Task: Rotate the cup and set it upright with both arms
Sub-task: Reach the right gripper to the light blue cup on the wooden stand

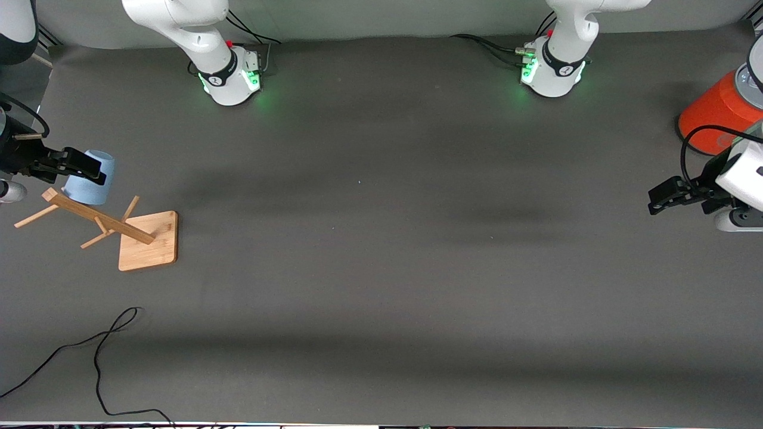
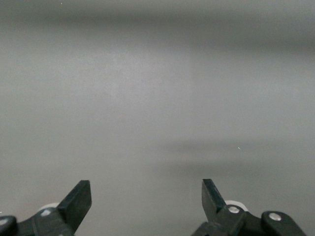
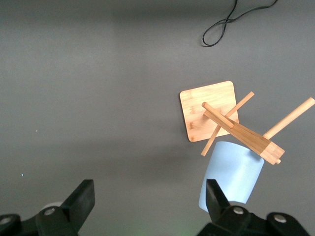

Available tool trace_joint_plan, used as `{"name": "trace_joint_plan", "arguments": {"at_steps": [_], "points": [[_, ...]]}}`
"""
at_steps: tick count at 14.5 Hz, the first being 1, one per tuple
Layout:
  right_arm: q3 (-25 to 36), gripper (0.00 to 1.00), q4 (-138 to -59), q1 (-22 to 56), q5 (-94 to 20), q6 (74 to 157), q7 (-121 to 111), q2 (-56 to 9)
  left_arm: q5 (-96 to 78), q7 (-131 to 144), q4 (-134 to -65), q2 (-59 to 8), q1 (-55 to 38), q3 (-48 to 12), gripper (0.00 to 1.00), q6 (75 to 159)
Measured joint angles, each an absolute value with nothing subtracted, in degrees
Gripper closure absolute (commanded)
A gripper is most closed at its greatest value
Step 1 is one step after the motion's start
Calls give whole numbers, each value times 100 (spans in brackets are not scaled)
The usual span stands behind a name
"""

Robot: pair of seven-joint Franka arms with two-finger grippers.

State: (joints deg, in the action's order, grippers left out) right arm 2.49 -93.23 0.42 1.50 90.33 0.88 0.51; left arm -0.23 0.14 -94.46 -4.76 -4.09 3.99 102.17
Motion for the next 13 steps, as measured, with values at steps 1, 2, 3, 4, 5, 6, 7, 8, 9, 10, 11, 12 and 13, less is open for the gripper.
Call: {"name": "trace_joint_plan", "arguments": {"at_steps": [1, 2, 3, 4, 5, 6, 7, 8, 9, 10, 11, 12, 13], "points": [[287, 0, -9388, 40, 150, 9055, -59, 84, -21, 8, -9428, -535, -408, 405, 0, 10218], [372, 0, -9514, 39, 150, 9136, -211, 156, -20, 3, -9411, -593, -407, 408, 0, 10218], [497, 0, -9699, 33, 150, 9226, -382, 275, -20, 1, -9396, -646, -407, 409, 0, 10218], [631, 0, -9903, 26, 150, 9279, -543, 424, -20, -1, -9393, -676, -407, 408, 0, 10220], [774, 0, -10117, 20, 151, 9336, -712, 593, -20, -5, -9392, -688, -407, 408, 0, 10222], [915, 0, -10296, 15, 152, 9357, -870, 746, -20, -6, -9390, -687, -407, 409, 0, 10222], [1048, 0, -10420, 12, 153, 9366, -980, 860, -20, -7, -9387, -687, -407, 410, 0, 10213], [1177, 0, -10502, 8, 153, 9376, -1070, 936, -20, -8, -9387, -687, -407, 411, 0, 10199], [1278, 0, -10552, 4, 153, 9391, -1128, 982, -20, -8, -9387, -687, -407, 411, 0, 10192], [1336, 0, -10582, -10, 153, 9412, -1140, 998, -20, -9, -9387, -687, -407, 411, 0, 10190], [1370, 0, -10592, -23, 151, 9431, -1131, 994, -21, -10, -9387, -687, -407, 411, 0, 10189], [1425, 0, -10597, -29, 149, 9442, -1066, 986, -21, -11, -9387, -687, -407, 410, 0, 10189], [1503, 0, -10600, -32, 142, 9452, -893, 979, -21, -11, -9387, -687, -407, 408, 0, 10189]]}}
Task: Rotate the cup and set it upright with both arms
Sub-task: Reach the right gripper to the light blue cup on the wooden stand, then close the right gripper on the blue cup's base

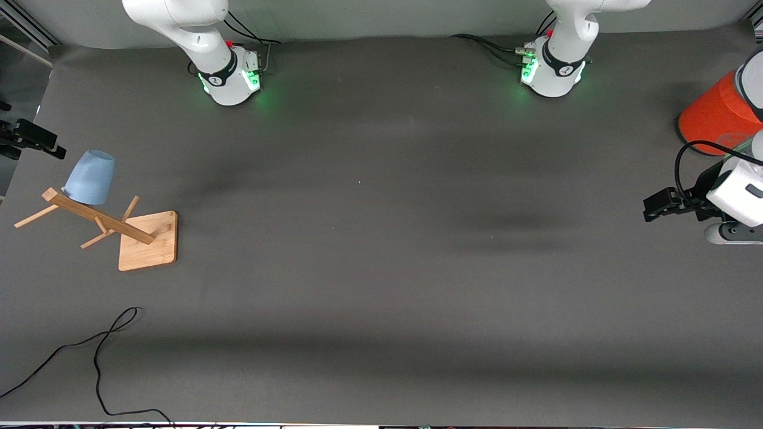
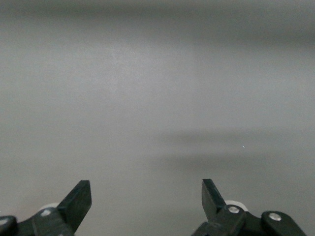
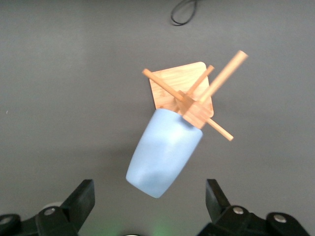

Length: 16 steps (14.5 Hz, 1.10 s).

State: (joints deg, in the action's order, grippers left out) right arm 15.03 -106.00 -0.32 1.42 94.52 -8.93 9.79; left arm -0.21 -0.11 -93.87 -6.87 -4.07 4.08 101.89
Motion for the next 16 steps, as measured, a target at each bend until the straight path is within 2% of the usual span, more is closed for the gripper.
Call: {"name": "trace_joint_plan", "arguments": {"at_steps": [7, 12, 16], "points": [[1615, 0, -10614, -16, 108, 9464, 1836, 933, -26, -22, -9376, -682, -407, 401, 0, 10188], [1615, 0, -10733, -11, 102, 9527, 2080, 722, -35, -25, -9376, -683, -411, 388, 0, 10191], [1615, 0, -11253, -8, 96, 10136, 2080, 520, -59, -25, -9376, -684, -414, 378, 0, 10198]]}}
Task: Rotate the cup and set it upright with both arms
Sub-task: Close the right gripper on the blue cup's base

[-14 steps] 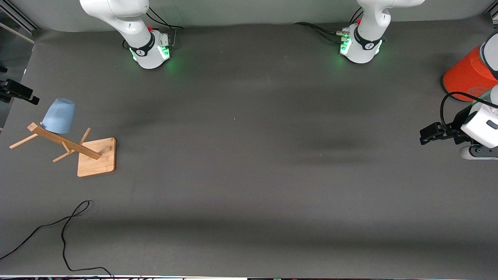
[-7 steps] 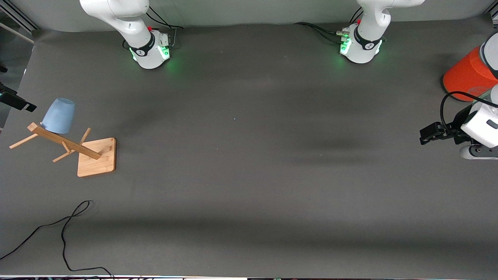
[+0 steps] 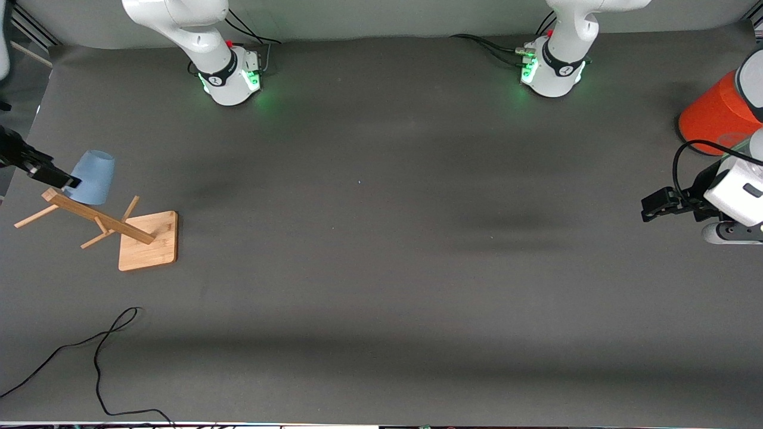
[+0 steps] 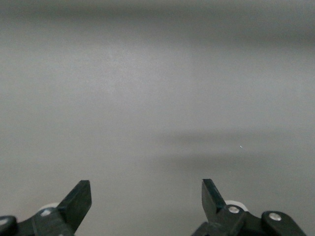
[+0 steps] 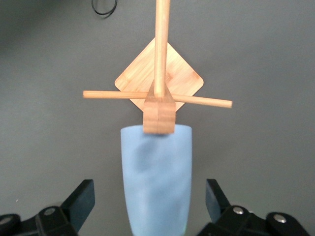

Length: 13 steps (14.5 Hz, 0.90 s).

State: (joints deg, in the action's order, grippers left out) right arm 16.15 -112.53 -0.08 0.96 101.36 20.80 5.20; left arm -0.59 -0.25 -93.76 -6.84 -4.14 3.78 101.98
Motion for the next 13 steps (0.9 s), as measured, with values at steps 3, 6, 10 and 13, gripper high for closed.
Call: {"name": "trace_joint_plan", "arguments": {"at_steps": [3, 6, 10, 13], "points": [[1615, 0, -11649, -8, 93, 10414, 2080, 506, -77, -25, -9376, -684, -413, 380, 0, 10198], [1615, 0, -11824, -8, 92, 10548, 2080, 507, -78, -25, -9376, -692, -412, 385, 0, 10198], [1615, 68, -11866, -8, 92, 10570, 2080, 507, -78, -163, -9377, -756, -366, 431, 0, 10197], [1615, 72, -11865, -7, 92, 10570, 2074, 514, -78, -262, -9379, -839, -334, 435, 0, 10198]]}}
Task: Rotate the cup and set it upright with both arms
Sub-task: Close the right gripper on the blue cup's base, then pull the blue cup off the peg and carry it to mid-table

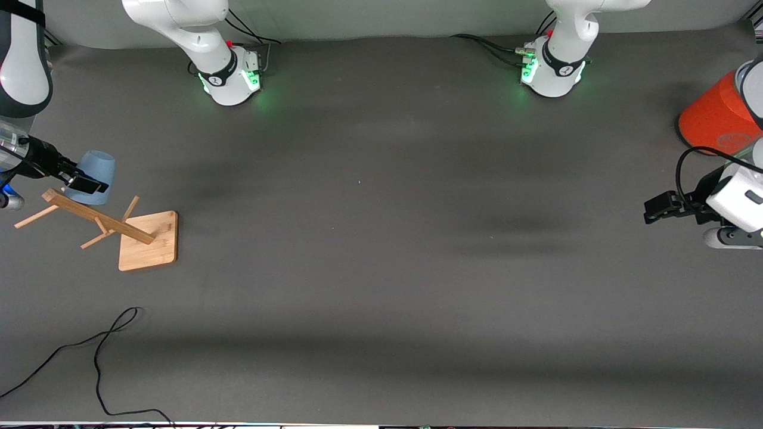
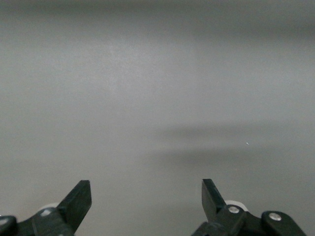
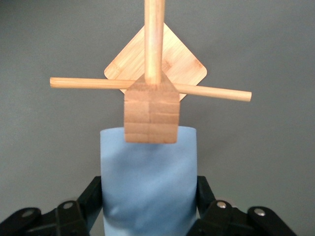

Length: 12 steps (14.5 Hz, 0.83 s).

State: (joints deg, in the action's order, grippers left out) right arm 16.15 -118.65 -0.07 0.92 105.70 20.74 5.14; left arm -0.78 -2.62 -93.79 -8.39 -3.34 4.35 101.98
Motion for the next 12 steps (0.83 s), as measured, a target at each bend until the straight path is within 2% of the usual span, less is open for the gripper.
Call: {"name": "trace_joint_plan", "arguments": {"at_steps": [6, 12], "points": [[1615, 71, -11864, -5, 88, 10441, 2080, 599, -90, -564, -9336, -845, -150, 446, 0, 10198], [1596, 72, -11856, 223, -18, 9594, 2832, 1293, -98, -573, -9288, -845, -151, 430, 0, 10196]]}}
